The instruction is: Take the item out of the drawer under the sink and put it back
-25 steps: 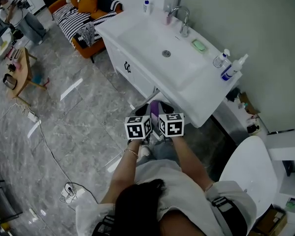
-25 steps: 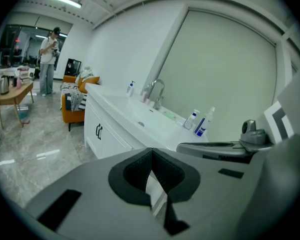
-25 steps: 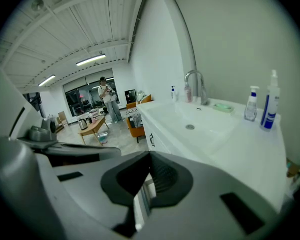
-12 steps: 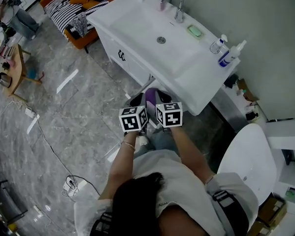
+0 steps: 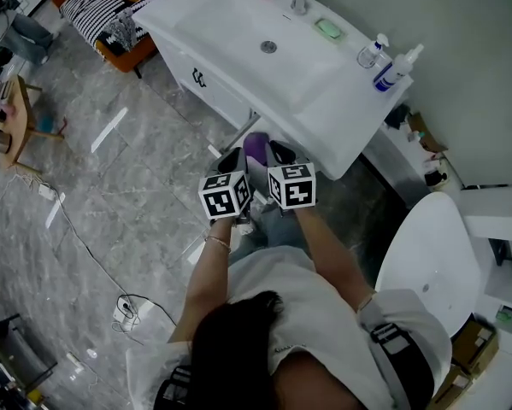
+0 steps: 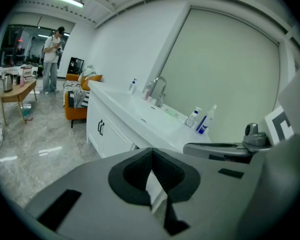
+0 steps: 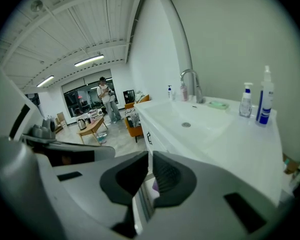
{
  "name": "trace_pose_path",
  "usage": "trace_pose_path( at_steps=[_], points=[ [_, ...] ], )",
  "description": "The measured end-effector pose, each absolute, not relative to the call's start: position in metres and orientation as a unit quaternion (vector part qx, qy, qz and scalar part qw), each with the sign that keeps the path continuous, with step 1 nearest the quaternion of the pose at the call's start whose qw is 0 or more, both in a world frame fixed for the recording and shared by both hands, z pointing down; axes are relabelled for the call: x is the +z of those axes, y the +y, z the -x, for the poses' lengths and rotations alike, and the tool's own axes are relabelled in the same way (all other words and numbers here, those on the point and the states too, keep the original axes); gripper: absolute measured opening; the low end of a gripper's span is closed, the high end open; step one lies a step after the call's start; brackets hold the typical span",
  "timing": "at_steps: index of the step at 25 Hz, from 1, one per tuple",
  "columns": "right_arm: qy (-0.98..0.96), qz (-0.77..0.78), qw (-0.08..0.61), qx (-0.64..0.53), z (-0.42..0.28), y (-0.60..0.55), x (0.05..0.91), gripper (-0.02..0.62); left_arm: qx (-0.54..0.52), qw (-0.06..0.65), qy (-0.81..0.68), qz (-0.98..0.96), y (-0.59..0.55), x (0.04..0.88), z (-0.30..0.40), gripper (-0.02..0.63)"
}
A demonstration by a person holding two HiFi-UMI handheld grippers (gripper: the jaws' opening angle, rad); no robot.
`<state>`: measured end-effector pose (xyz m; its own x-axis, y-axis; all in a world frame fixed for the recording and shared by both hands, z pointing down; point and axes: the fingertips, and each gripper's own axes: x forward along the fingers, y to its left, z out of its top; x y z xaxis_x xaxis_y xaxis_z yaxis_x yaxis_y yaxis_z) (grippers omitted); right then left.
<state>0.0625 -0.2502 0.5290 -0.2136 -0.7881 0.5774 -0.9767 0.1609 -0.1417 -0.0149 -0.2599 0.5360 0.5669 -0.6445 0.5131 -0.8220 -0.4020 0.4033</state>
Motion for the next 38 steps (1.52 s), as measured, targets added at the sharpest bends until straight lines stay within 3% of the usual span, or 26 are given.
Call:
trace_pose_path(
  at_steps=[3, 5, 10, 21, 26, 38],
  points=[
    [-0.74, -0.588, 0.197, 0.261, -0.063, -0.248, 0.539, 0.047, 0.148, 0.327, -0.445, -0.821, -0.258, 0.547, 0.015, 0.005],
    [-0.741, -0.578, 0.204, 0.275, -0.063, -0.245, 0.55, 0.115, 0.156, 0.335, -0.446, -0.815, -0.257, 0.556, 0.015, 0.005],
    [-0.745, -0.557, 0.222, 0.293, -0.064, -0.247, 0.574, 0.15, 0.169, 0.35, -0.45, -0.804, -0.262, 0.577, 0.011, 0.005],
    [-0.748, -0.537, 0.239, 0.309, -0.069, -0.261, 0.613, 0.176, 0.193, 0.354, -0.461, -0.791, -0.284, 0.621, 0.004, 0.005],
    [-0.755, -0.509, 0.269, 0.314, -0.063, -0.266, 0.644, 0.221, 0.211, 0.359, -0.458, -0.785, -0.29, 0.647, -0.001, 0.005],
    [-0.739, -0.499, 0.296, 0.342, -0.066, -0.284, 0.722, 0.221, 0.228, 0.382, -0.467, -0.764, -0.31, 0.709, -0.003, 0.005]
  ],
)
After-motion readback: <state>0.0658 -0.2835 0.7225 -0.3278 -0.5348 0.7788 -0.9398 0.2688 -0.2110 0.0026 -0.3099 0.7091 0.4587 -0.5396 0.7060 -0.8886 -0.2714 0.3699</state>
